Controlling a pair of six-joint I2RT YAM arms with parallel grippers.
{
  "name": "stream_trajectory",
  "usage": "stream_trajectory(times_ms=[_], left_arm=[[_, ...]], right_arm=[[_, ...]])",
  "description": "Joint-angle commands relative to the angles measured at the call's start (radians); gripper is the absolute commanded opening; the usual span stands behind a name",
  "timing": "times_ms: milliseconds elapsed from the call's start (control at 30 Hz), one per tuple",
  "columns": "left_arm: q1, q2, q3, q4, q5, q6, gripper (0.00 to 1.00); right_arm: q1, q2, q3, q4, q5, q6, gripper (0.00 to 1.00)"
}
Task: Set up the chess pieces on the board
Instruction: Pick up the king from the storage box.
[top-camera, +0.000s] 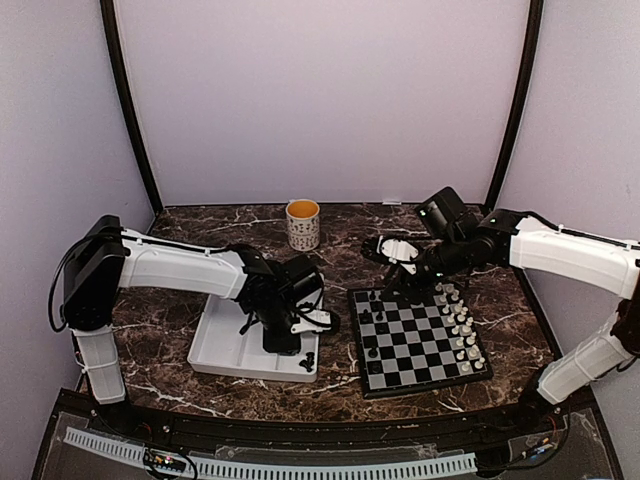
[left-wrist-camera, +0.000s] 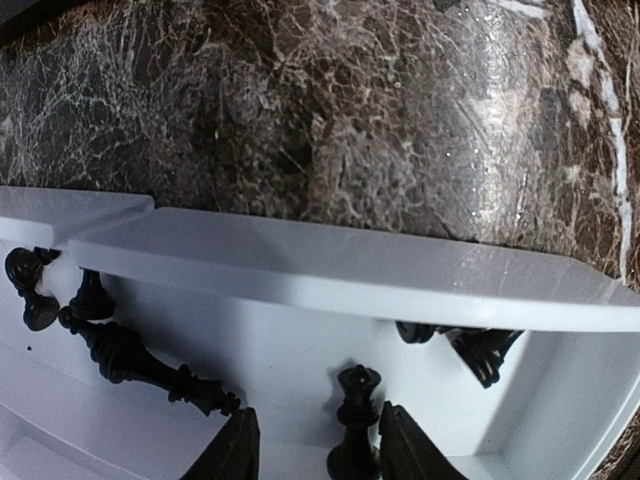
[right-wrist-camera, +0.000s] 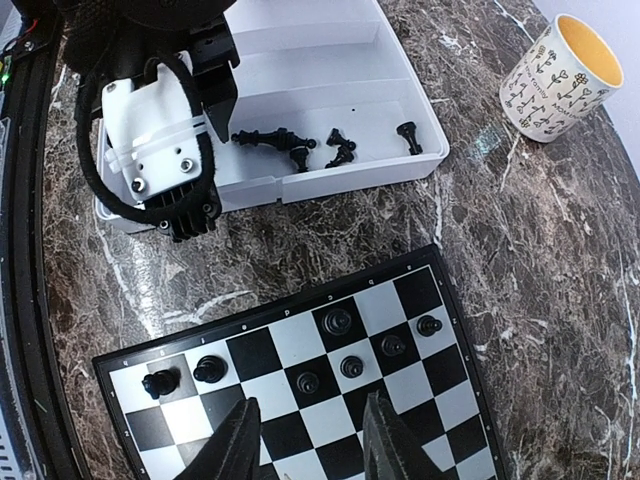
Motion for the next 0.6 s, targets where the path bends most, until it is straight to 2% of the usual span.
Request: stream_trajectory(times_ms=[0, 200, 367, 433, 467, 567], left_arm=[[-0.016, 0.016, -0.007, -0.028, -0.064, 0.047, 0.40], [-0.022, 0.050, 0.012, -0.031, -0.089, 0.043, 0.34], [-0.023, 0.070, 0.030, -0.070, -0.111, -0.005, 0.36], [-0.024, 0.069, 0.032, -0.080, -0.118, -0.012, 0.31], [-0.024, 0.070, 0.035, -0.083, -0.116, -0.013, 0.24], [-0.024, 0.071, 0.052, -0.093, -0.106, -0.020, 0.11]], right_arm=[[-0.007, -0.026, -0.011, 0.029, -0.020, 0.006, 0.37], [-0.007, -0.023, -0.006, 0.027, -0.023, 0.008, 0.37], [-0.007, -0.021, -0.003, 0.022, -0.020, 0.008, 0.38], [-0.007, -0.019, -0.002, 0.022, -0.020, 0.008, 0.37], [-0.007, -0.016, -0.001, 0.022, -0.020, 0.007, 0.37], [-0.007, -0.008, 0.008, 0.018, -0.023, 0.008, 0.37]])
